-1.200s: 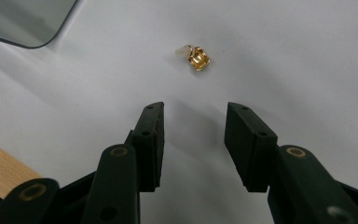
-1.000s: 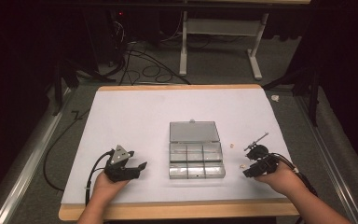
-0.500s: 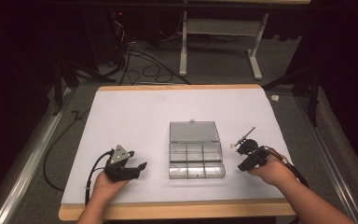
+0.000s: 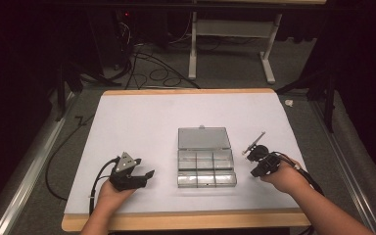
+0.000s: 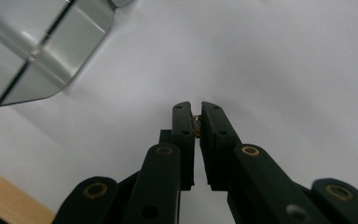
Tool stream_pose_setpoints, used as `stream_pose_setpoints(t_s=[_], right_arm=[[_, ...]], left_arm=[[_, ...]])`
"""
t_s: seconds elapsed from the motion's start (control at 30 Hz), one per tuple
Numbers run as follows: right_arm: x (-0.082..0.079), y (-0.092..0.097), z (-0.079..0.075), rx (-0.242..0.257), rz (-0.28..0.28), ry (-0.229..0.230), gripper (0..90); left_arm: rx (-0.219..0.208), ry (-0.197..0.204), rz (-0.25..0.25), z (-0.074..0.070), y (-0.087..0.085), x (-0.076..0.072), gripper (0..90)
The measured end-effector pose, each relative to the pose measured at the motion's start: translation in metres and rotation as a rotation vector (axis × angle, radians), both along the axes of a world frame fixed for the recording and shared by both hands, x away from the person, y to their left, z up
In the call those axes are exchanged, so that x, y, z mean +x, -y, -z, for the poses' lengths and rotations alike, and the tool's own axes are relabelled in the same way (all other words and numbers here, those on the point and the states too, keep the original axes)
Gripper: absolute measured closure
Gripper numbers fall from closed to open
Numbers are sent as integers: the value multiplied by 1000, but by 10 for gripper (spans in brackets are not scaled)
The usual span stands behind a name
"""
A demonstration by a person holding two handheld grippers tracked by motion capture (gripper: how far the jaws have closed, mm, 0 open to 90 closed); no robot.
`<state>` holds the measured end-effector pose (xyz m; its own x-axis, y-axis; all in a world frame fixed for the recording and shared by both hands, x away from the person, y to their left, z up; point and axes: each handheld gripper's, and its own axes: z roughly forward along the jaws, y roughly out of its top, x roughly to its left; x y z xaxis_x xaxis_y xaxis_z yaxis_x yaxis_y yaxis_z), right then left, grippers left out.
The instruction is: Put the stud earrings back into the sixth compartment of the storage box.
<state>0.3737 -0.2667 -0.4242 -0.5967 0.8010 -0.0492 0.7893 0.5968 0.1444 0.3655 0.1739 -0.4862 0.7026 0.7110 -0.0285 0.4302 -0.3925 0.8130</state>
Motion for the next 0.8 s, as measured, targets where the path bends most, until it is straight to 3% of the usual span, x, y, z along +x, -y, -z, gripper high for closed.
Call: stream_pose_setpoints(t_s=[0.2,0.4,0.43,0.5,0.53,0.8], right_arm=[[-4,-3,-17,53,-7,1,857],[-7,-10,-30,69,-26,1,857],[-8,-13,-33,72,2,-9,857],[-7,-16,-37,74,-10,-9,857],[-6,-17,-38,79,-43,-1,856],[-4,-33,-47,89,-84,-8,856]], left_arm=[[3,-3,2,0,0,0,300],[3,-4,2,0,0,0,300],[0,-2,1,0,0,0,300],[3,-1,2,0,0,0,300],[3,-1,2,0,0,0,300],[-2,0,3,0,0,0,300]])
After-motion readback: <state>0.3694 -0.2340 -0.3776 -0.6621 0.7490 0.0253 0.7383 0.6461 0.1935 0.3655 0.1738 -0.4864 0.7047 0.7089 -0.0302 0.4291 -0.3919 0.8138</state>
